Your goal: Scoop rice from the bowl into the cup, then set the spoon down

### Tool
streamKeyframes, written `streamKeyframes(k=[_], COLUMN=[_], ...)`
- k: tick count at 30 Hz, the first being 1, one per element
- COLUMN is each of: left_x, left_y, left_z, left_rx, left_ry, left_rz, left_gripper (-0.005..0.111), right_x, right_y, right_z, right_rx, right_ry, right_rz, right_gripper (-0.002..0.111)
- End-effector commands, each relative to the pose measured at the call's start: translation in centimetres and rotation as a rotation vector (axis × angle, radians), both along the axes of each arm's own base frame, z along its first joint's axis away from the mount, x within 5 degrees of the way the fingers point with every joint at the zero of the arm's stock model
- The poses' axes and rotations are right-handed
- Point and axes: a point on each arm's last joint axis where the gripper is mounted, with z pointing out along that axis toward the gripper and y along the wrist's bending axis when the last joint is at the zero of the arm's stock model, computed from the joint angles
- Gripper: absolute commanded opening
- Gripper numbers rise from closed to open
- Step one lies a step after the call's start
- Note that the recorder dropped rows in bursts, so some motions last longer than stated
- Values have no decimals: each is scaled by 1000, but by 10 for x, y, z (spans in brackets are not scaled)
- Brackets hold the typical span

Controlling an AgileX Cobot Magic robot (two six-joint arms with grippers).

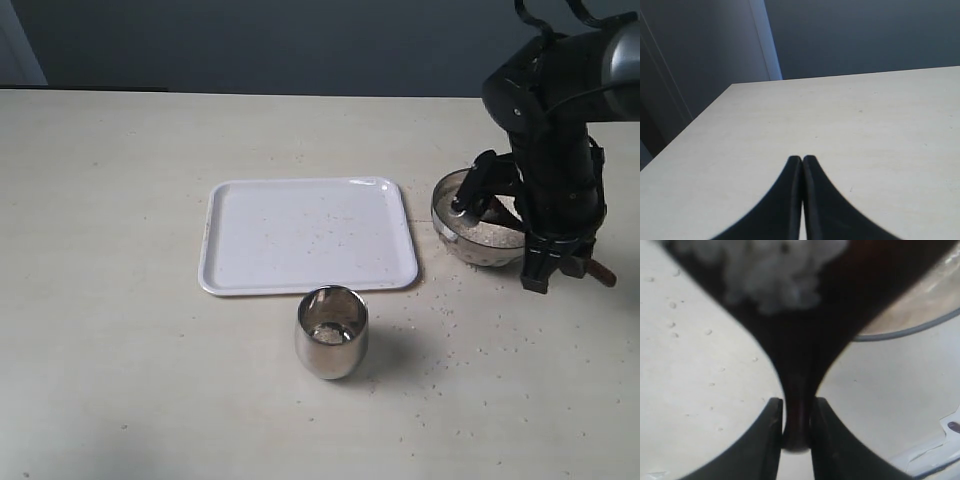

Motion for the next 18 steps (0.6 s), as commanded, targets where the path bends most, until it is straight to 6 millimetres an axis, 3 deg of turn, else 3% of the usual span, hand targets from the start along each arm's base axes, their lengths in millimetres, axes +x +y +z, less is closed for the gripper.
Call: streamKeyframes(k=[1, 18], left_x=[0, 0], left_y=[0, 0], left_z=[1, 1], left_rx=[-3, -3], left_ry=[-10, -10], left_rz=[4, 4], left_gripper=[0, 0], right_x=[3, -11], right_y=[-4, 24], right_z=[3, 2], right_rx=[-35, -8], right_ry=[-38, -52], right_rz=[-17, -4], right_gripper=[-1, -1])
